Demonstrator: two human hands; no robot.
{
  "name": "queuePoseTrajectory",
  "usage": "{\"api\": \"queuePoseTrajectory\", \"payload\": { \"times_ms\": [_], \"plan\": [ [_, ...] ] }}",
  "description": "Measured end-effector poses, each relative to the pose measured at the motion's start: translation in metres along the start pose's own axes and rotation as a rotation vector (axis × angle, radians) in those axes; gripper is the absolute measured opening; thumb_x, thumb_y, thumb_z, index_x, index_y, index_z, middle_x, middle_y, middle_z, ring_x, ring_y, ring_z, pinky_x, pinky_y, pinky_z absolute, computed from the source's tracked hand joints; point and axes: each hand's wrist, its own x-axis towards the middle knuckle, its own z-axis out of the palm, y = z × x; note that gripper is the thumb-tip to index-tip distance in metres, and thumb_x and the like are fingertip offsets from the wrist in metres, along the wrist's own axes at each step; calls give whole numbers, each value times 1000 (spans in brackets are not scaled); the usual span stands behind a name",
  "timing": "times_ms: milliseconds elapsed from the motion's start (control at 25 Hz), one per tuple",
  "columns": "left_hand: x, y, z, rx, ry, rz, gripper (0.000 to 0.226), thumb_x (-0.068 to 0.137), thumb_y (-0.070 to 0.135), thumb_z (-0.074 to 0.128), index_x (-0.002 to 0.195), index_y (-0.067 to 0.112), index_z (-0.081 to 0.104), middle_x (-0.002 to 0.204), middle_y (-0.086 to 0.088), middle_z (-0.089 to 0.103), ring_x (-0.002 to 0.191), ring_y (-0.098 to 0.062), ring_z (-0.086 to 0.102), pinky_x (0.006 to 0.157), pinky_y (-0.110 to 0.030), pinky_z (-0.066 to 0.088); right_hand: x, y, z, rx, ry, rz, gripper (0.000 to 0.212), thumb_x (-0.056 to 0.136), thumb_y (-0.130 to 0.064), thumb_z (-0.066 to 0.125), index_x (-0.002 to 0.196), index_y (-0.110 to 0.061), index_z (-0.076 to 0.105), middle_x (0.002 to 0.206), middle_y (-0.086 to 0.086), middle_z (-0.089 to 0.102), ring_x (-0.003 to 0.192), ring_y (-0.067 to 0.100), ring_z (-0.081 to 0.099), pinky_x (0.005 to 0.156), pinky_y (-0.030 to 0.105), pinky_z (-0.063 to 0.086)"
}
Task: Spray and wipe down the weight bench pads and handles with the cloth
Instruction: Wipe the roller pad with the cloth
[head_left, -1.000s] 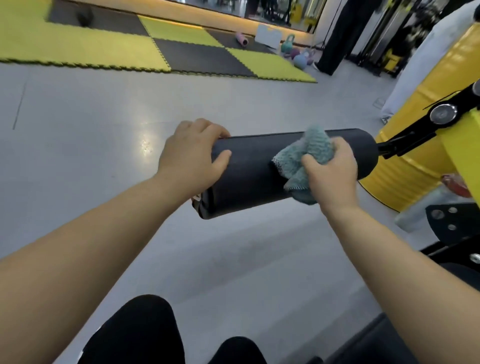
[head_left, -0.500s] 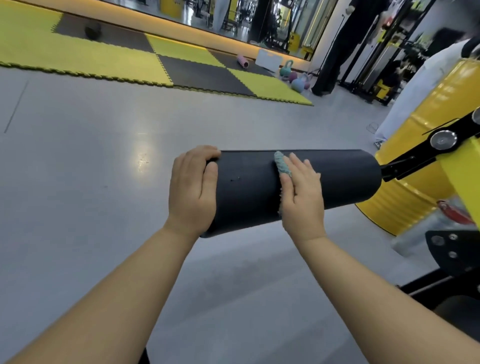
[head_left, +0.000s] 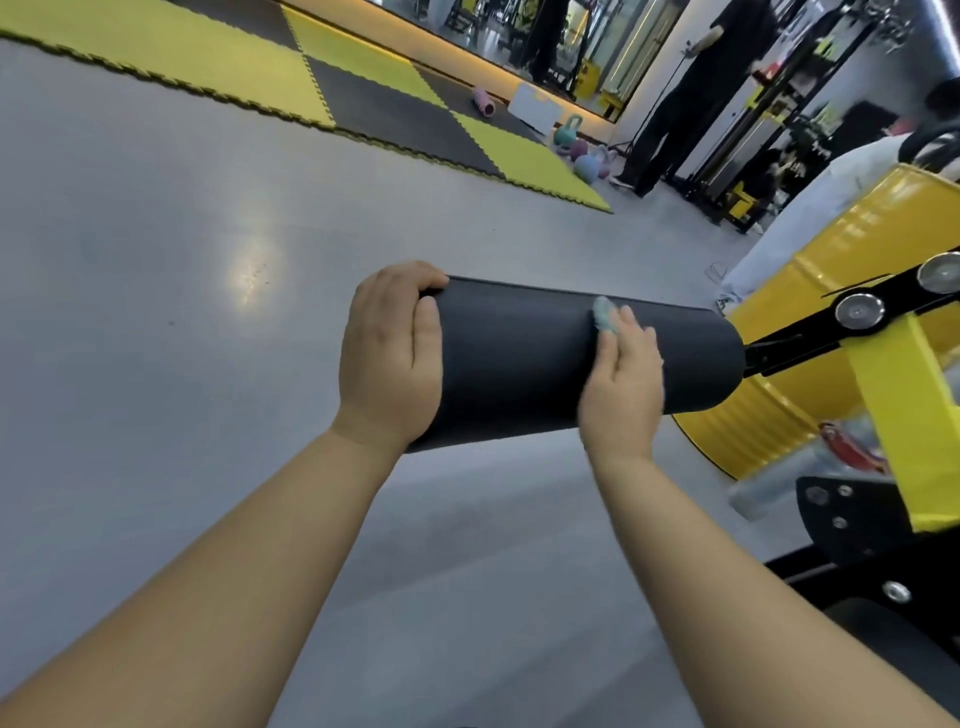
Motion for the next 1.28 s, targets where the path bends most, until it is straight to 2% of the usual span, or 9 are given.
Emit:
{"api": "queuePoseTrajectory", "payload": {
  "times_ms": [160, 280, 360, 520, 640, 760, 840, 1040, 1280],
  "plan": [
    [-1, 3, -3, 38, -14, 19, 38, 88, 17, 29, 105, 2, 59, 104, -7, 62, 98, -19, 51, 91, -21, 37, -50, -73, 24, 65, -126, -670, 38, 97, -25, 36, 118, -10, 64, 125, 7, 62, 121, 31, 52, 105, 39, 36],
    [2, 10, -12, 105, -77, -7, 35, 89, 17, 31, 105, 4, 59, 106, -6, 60, 100, -18, 49, 87, -17, 33, -22, -32, 13, -55, -106, -968, 35, 100, -24, 39, 120, -10, 63, 129, 7, 59, 119, 31, 54, 100, 45, 42],
    [9, 23, -9, 295, -132, -36, 32, 88, 18, 36, 104, 8, 61, 108, -5, 59, 103, -23, 49, 87, -21, 32, 7, 20, 1, -114, -60, -826, 35, 99, -24, 39, 123, -10, 61, 132, 8, 57, 123, 32, 50, 105, 44, 38],
    [27, 67, 28, 767, -532, 151, 39, 95, 28, 32, 126, 17, 52, 131, -5, 46, 120, -28, 38, 101, -34, 28, 26, 37, -11, 46, 96, 5, 37, 100, -24, 33, 127, -16, 57, 135, 2, 53, 131, 31, 38, 110, 42, 28],
    [48, 85, 58, 838, -774, 65, 40, 98, 30, 27, 133, 18, 42, 136, -9, 41, 124, -29, 37, 98, -40, 32, 9, -7, 1, -16, 31, -408, 38, 95, -22, 31, 104, -10, 65, 107, 7, 66, 104, 34, 55, 85, 49, 44],
    [63, 89, 76, 992, -855, 47, 41, 99, 34, 22, 131, 20, 43, 133, -9, 45, 121, -31, 39, 92, -42, 36, 12, 21, -4, -34, -107, -846, 38, 100, -29, 34, 109, -7, 65, 118, 9, 65, 118, 34, 55, 98, 49, 40],
    [63, 89, 82, 1080, -887, 39, 47, 99, 43, 17, 133, 23, 42, 134, -7, 42, 122, -31, 36, 88, -42, 36, 42, 69, -13, -177, -54, -832, 38, 99, -31, 36, 118, -12, 63, 127, 9, 60, 122, 35, 51, 103, 46, 34],
    [64, 102, 100, 1290, -1093, 166, 89, 72, 83, 37, 137, 22, 37, 129, -8, 41, 117, -31, 42, 86, -37, 42, 76, 94, -30, 48, 7, 9, 35, 99, -22, 37, 127, -16, 58, 138, 5, 51, 133, 33, 35, 110, 40, 24],
    [71, 112, 116, 1411, -1205, 149, 110, 50, 87, 57, 135, 21, 38, 124, -4, 46, 107, -22, 52, 76, -31, 42, 71, 100, -25, -143, -126, -790, 39, 95, -33, 40, 126, -17, 59, 134, 4, 55, 128, 28, 45, 109, 44, 24]
  ]
}}
